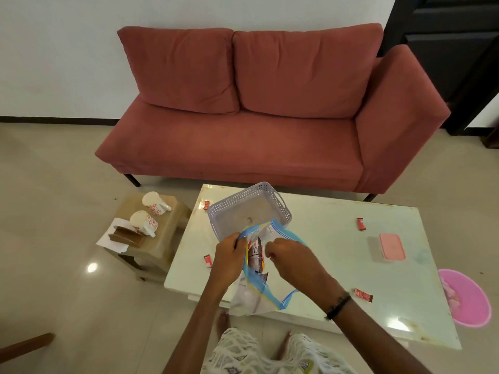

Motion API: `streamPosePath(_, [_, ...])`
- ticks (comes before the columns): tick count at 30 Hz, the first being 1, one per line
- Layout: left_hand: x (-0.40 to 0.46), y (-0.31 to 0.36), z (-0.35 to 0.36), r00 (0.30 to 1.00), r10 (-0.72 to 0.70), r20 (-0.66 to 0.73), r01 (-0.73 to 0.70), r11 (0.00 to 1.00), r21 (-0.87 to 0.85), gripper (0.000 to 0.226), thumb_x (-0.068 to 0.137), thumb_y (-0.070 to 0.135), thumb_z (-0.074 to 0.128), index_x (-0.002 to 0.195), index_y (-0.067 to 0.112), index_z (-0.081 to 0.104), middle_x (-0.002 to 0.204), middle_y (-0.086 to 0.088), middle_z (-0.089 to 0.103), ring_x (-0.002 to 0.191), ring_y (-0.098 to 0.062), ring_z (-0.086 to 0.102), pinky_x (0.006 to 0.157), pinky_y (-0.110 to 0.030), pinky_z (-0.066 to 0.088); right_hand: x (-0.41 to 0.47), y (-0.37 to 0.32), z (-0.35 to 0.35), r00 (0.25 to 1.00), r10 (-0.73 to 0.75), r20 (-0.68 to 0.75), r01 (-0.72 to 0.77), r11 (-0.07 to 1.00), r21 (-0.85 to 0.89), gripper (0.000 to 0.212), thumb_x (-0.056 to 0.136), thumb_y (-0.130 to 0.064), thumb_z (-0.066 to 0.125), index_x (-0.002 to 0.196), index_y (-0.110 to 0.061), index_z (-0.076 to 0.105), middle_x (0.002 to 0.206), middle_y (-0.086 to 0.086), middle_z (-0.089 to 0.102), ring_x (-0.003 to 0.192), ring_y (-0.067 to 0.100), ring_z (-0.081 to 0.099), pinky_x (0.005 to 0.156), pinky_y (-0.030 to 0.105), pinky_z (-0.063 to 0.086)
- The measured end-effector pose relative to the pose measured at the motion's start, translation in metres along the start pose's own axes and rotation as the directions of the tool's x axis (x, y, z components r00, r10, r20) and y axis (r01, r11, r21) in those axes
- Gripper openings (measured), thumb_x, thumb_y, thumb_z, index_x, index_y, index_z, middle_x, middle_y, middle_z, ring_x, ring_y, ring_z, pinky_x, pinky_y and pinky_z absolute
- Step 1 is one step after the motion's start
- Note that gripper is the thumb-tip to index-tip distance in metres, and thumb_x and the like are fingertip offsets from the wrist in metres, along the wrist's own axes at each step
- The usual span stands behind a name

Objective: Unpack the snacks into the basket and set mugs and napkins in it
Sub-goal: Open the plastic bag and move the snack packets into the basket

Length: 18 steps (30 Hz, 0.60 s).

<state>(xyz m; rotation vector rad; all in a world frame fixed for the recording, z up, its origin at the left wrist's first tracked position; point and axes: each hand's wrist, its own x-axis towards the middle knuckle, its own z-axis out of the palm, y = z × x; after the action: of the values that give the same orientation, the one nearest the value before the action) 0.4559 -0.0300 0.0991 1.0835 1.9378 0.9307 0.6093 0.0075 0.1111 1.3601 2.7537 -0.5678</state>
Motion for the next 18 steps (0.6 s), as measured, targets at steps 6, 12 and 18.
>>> streamPosePath(6, [-0.001,-0.006,-0.007,1.000,0.000,-0.006,0.000,1.000,0.006,0.027,0.095,0.015,0.041,0.075,0.003,0.056,0.062,-0.004,0.052,0.059,-0.014,0.045,0.061,-0.027,0.039,0.046,-0.001,0.034,0.914,-0.182,0.363,0.354,0.797,-0.490,0.010,0.075,-0.026,0.071,0.085,-0.029,0.070,0.092,-0.007,0.070,0.088,0.013,0.065,0.063,0.025,0.049])
streamPosePath(12, [0.005,0.002,-0.010,0.997,0.071,0.026,-0.071,0.997,-0.014,0.035,0.095,0.010,0.042,0.060,0.016,0.046,0.053,0.007,0.044,0.050,-0.008,0.043,0.050,-0.012,0.035,0.084,0.017,0.053,0.891,-0.225,0.395,0.443,0.628,-0.640,0.020,0.054,-0.034,0.082,0.050,-0.033,0.063,0.056,-0.016,0.061,0.062,0.004,0.060,0.051,0.020,0.042])
streamPosePath(18, [0.034,0.002,-0.016,0.996,0.079,0.050,-0.078,0.997,-0.030,0.034,0.097,0.019,0.041,0.077,-0.005,0.053,0.067,-0.018,0.055,0.062,-0.018,0.049,0.063,-0.038,0.046,0.105,0.015,0.033,0.881,-0.281,0.382,0.467,0.651,-0.598,0.029,0.048,-0.022,0.086,0.044,-0.029,0.058,0.048,-0.012,0.057,0.050,0.005,0.056,0.047,0.020,0.040])
